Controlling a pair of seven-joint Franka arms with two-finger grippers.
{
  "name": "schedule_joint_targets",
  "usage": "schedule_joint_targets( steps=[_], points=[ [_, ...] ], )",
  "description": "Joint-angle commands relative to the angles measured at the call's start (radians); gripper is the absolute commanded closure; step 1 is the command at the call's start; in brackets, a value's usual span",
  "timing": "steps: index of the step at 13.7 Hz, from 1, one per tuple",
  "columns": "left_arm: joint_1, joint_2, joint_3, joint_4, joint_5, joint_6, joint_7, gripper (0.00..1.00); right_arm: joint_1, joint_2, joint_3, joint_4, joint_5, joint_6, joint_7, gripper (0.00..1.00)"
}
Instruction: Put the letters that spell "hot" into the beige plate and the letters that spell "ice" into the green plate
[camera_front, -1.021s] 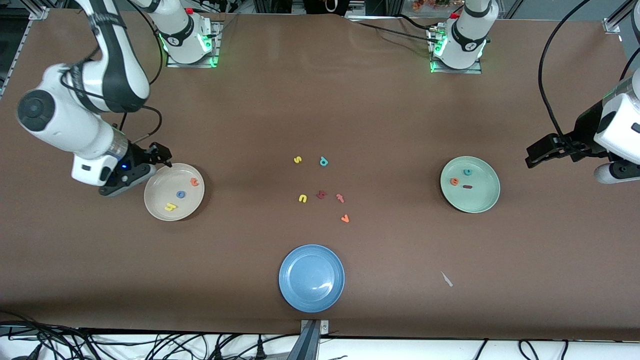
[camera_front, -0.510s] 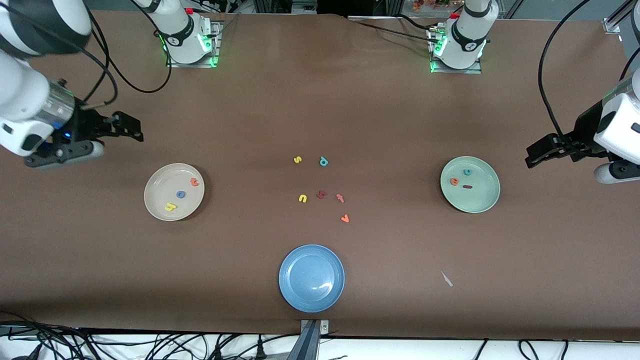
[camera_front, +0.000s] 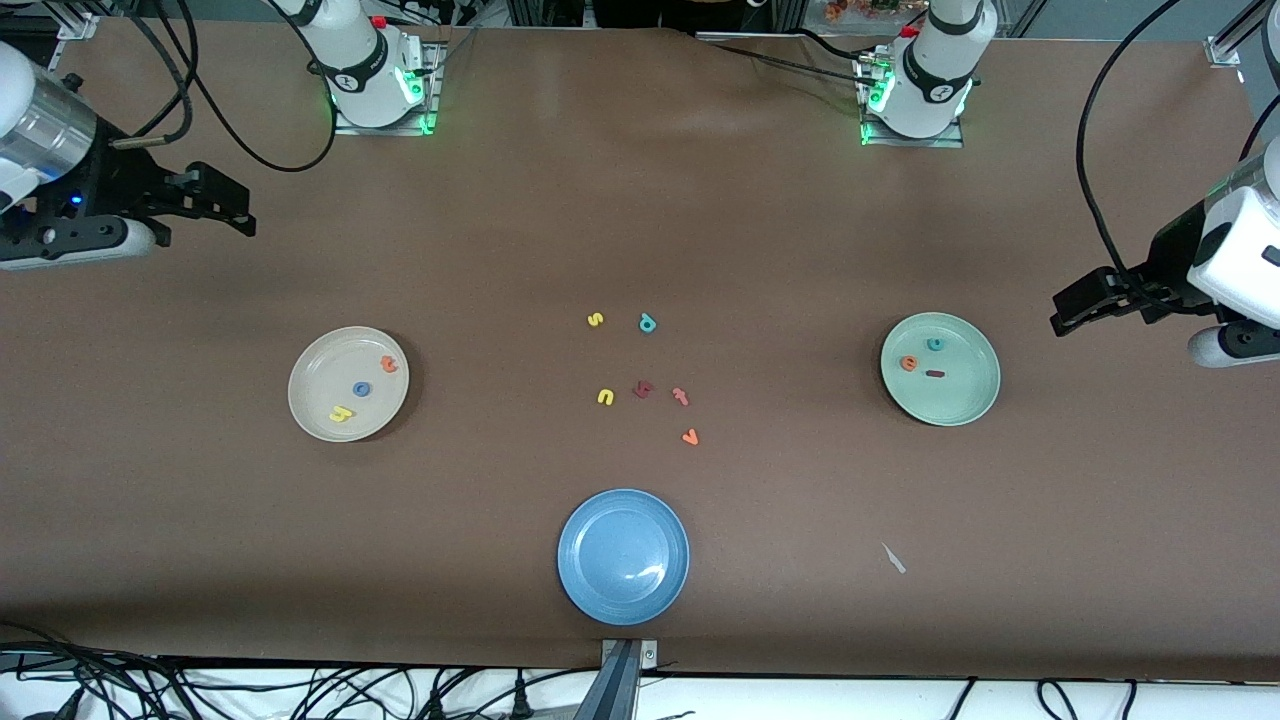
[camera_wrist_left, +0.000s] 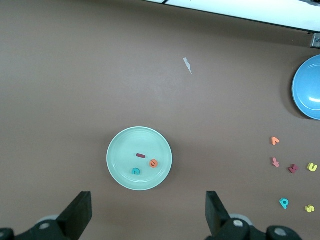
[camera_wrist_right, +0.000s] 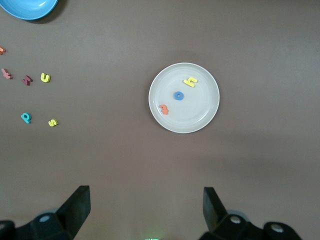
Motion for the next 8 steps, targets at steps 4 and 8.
schedule_joint_targets(
  steps=[4,8],
  points=[
    [0.005,-0.006,-0.003,0.003,-0.024,-0.005,0.007,0.00,0.007,0.002,0.011,0.001,-0.038,-0.005,0.000,0.00],
    [0.005,-0.006,-0.003,0.003,-0.024,-0.005,0.007,0.00,-0.049,0.002,0.044,-0.005,-0.039,-0.002,-0.037,0.00]
  ],
)
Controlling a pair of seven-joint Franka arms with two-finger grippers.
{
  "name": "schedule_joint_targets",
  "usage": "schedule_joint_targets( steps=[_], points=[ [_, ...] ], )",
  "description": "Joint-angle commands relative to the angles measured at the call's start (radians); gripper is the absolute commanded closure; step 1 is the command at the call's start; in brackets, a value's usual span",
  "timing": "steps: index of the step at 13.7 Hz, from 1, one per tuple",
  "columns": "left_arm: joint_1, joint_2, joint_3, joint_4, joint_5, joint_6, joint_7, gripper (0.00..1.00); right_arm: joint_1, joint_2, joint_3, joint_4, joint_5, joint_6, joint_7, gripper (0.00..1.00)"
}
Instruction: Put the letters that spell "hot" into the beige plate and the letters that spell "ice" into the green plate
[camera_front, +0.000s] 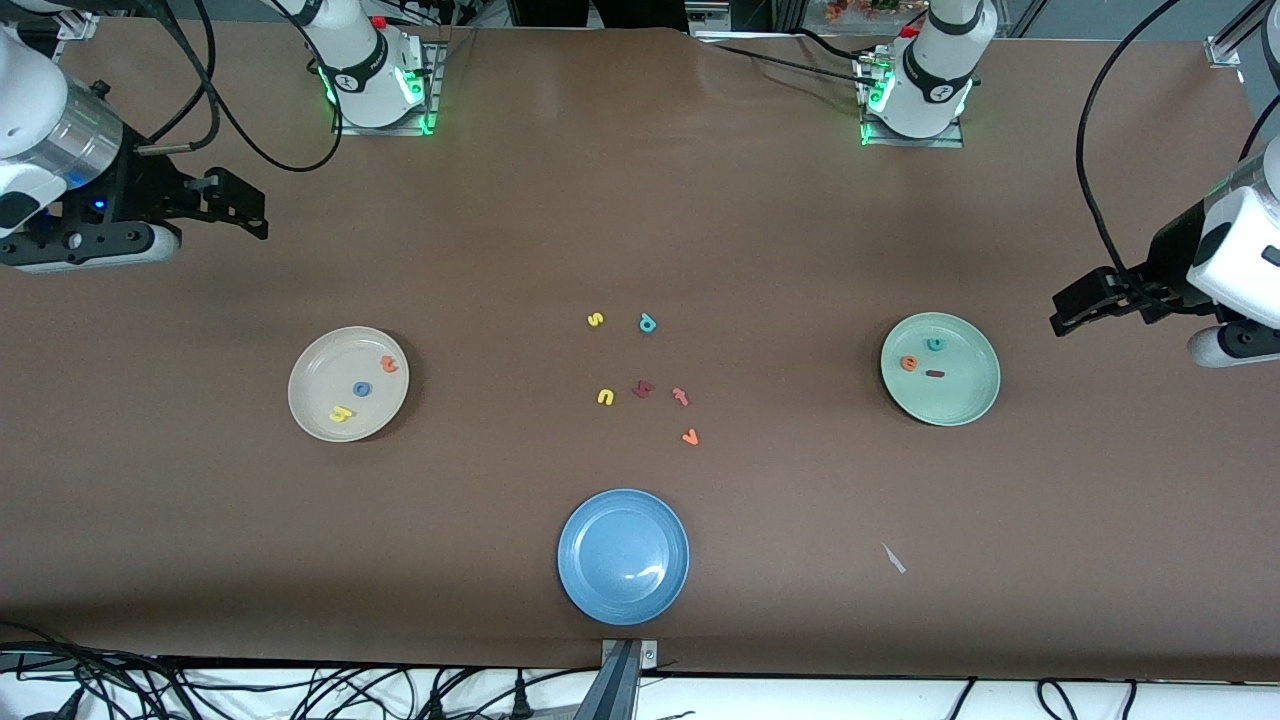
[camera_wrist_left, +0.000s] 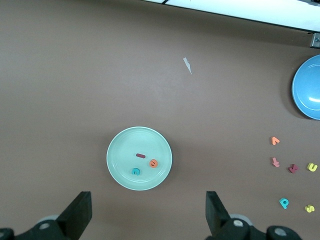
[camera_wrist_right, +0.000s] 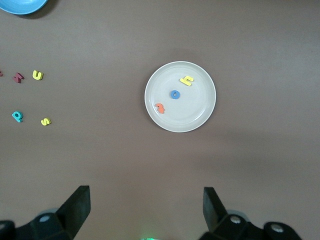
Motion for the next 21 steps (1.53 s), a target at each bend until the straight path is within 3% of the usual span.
schedule_joint_targets(
  steps=[1,21],
  points=[
    [0.005,-0.006,-0.003,0.003,-0.024,-0.005,0.007,0.00,-0.037,-0.004,0.030,-0.007,-0.012,-0.002,-0.021,0.00],
    [0.005,-0.006,-0.003,0.003,-0.024,-0.005,0.007,0.00,-0.052,0.017,0.029,0.039,-0.058,0.006,-0.017,0.00]
  ],
)
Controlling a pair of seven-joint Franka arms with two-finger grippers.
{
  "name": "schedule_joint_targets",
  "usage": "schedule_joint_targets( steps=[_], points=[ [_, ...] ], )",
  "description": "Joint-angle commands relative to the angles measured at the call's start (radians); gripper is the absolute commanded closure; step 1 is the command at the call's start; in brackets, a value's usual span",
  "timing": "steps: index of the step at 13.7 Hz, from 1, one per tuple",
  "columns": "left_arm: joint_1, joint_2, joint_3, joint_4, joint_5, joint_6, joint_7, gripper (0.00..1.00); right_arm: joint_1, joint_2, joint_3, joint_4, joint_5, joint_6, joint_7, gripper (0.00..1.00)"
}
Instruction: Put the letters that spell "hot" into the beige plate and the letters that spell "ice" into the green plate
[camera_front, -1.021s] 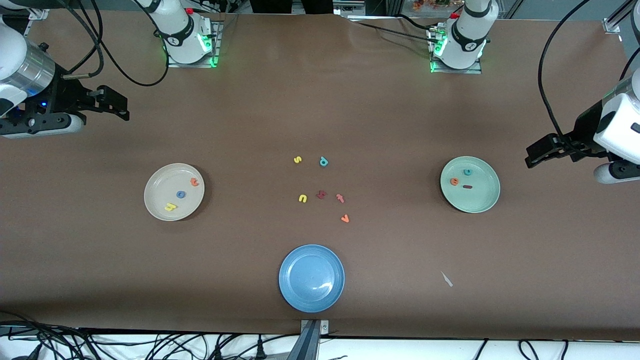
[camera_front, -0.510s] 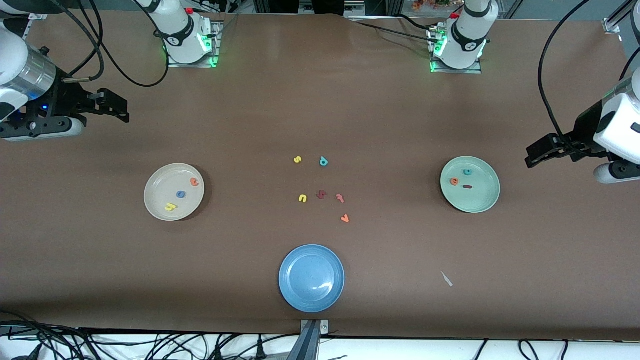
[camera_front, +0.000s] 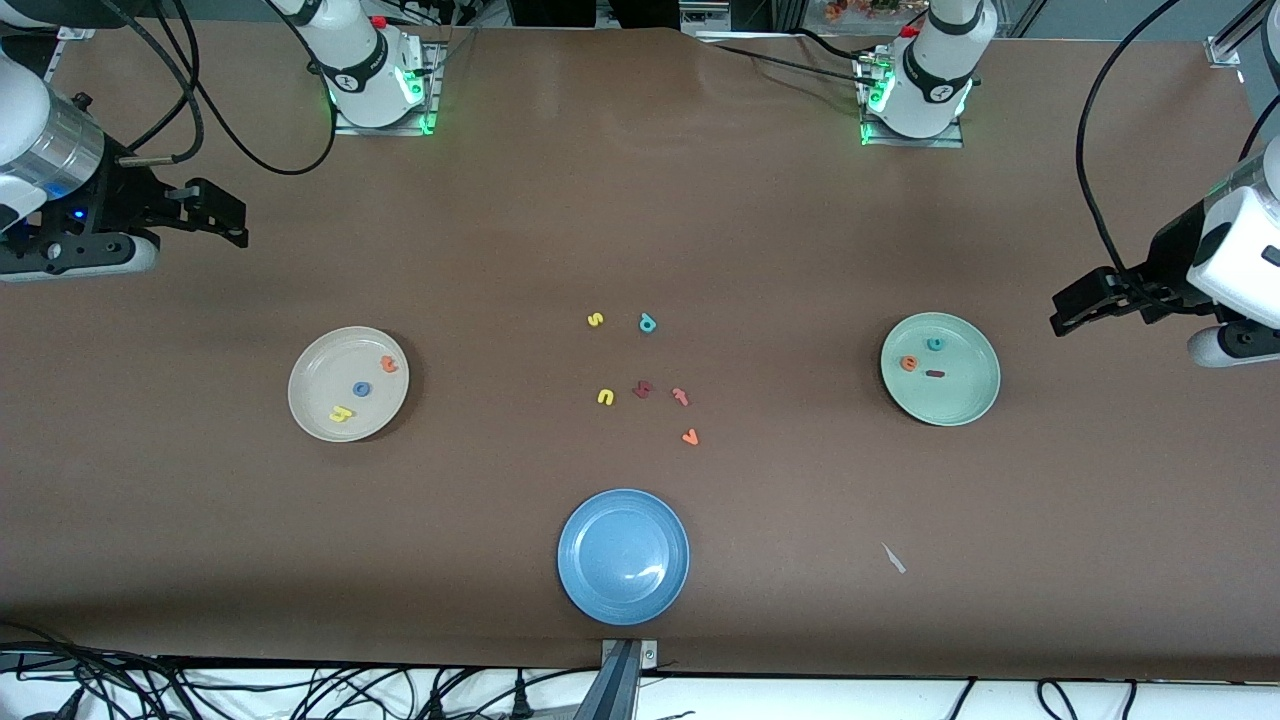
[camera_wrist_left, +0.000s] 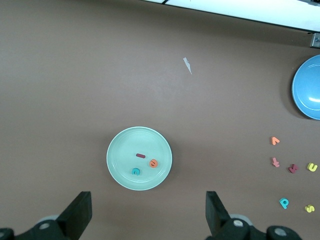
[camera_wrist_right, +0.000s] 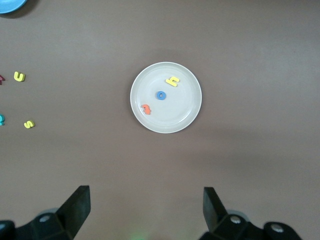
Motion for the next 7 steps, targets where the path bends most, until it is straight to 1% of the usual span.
schedule_joint_targets(
  steps=[1,3,7],
  points=[
    [0.005,-0.006,-0.003,0.003,-0.024,-0.005,0.007,0.00,-0.017,0.012,0.002,0.054,-0.017,-0.002,-0.012,0.00],
    [0.004,-0.006,-0.003,0.003,-0.024,-0.005,0.007,0.00,-0.017,0.027,-0.001,0.062,-0.015,-0.002,-0.014,0.00],
    [0.005,-0.006,-0.003,0.003,-0.024,-0.005,0.007,0.00,-0.016,0.027,0.001,0.064,-0.020,-0.007,-0.006,0.00]
  ],
)
